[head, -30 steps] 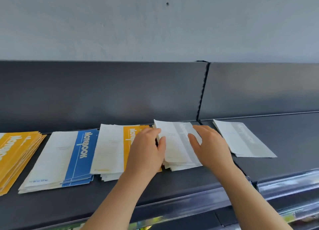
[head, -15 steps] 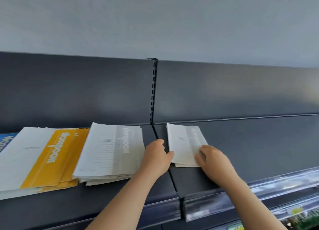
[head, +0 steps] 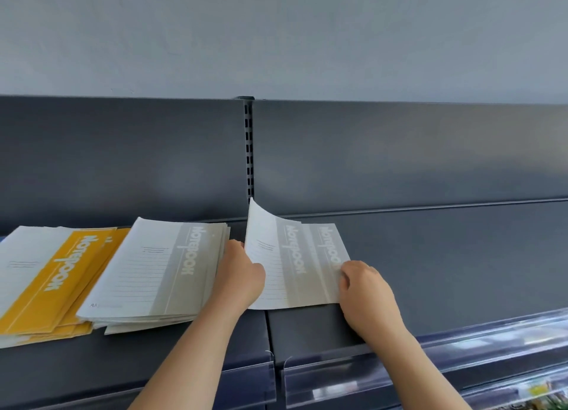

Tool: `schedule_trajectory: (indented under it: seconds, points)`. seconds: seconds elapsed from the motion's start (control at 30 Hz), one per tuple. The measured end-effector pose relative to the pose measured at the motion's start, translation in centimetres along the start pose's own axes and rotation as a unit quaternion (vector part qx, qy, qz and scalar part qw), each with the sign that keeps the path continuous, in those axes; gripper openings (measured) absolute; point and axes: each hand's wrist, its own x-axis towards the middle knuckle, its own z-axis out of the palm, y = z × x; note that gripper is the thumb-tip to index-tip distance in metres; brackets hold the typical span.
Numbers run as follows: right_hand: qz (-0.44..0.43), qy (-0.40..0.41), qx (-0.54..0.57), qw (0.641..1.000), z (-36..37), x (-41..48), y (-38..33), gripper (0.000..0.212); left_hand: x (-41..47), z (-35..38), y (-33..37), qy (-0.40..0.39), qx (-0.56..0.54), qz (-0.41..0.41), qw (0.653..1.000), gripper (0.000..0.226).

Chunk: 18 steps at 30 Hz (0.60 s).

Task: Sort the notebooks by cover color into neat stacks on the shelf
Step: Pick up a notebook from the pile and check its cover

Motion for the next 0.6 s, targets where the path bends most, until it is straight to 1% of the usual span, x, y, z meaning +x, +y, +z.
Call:
schedule_trajectory:
  seconds: [0.07, 0.13, 0.17, 0.3, 0.37, 0.47, 0.6]
  points:
    - [-0.028, -0.014, -0.029, 0.999, 0.21, 0.06, -0.03, 0.017, 0.01, 0.08, -0.07, -0.010, -0.008, -0.007, 1.000, 0.013]
    - [-0.046, -0.024, -0.021, 0.998, 0.23, 0.13, 0.15, 0.016, 0.03, 0.19, 0.02, -0.011, -0.001, -0.007, 1.000, 0.007]
    - [-0.051, -0.027, -0.007, 0.998, 0.18, 0.11, 0.25, 0.016, 0.01, 0.24, 0.07, -0.011, 0.000, -0.006, 1.000, 0.008]
    - [-0.059, -0.040, 0.070, 0.995, 0.08, -0.19, 0.14, 0.023, -0.10, 0.34, 0.39, -0.025, 0.002, -0.008, 1.000, 0.027]
    - [-0.050, -0.025, 0.089, 0.994, 0.11, -0.13, 0.29, 0.016, -0.21, 0.35, 0.69, -0.030, 0.013, -0.007, 0.999, 0.031]
    - [-0.030, 0.005, 0.049, 0.998, -0.17, 0.18, 0.54, 0.020, -0.44, 0.36, 0.83, -0.017, 0.039, 0.001, 0.999, 0.029]
    - [-0.082, -0.037, 0.024, 0.996, -0.15, -0.16, 0.19, 0.017, -0.53, 0.18, 0.76, -0.017, 0.018, -0.017, 1.000, 0.035]
